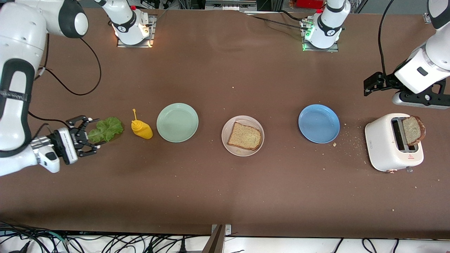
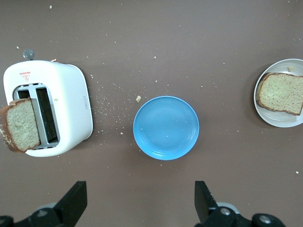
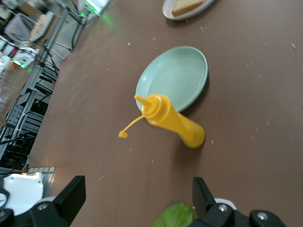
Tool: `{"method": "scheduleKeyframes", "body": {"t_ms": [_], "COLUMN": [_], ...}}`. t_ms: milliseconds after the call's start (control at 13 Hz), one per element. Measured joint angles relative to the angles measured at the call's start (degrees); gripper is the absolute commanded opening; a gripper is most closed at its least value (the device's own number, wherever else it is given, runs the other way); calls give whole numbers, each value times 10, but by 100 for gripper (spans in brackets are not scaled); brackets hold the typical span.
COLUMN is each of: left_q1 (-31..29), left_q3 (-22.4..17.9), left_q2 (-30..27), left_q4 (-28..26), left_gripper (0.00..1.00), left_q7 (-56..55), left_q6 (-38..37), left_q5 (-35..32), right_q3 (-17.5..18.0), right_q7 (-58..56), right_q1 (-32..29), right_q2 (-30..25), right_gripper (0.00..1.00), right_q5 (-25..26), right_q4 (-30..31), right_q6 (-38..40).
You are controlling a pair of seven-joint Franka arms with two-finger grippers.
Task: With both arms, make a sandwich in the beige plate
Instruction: 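Grasp the green lettuce leaf with the right gripper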
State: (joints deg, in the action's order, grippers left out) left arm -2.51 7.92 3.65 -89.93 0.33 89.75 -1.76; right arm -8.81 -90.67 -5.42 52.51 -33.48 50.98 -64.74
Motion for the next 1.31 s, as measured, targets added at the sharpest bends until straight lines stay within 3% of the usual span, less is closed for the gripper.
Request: {"method": "scheduleKeyframes", "body": {"t_ms": [385,923,1308], "left_q1": [0,-1,-5], "left_q3": [0,-1,-3], "left_q2": [0,0,2], "left_q4": [0,0,0], "left_gripper": [100,100,100], "left_q7": [0,0,0], "left_q6": [0,0,0], "left_q5": [0,0,0], "right_q3": [1,3,3], "right_q7": [232,671,798], "right_q1": [26,102,131], "right_q2": [-62,-71,-70], "right_gripper": [100,100,100], "right_q5": [138,299,337], "right_q4": [0,0,18], "right_q6": [-20,-96,-145]}}
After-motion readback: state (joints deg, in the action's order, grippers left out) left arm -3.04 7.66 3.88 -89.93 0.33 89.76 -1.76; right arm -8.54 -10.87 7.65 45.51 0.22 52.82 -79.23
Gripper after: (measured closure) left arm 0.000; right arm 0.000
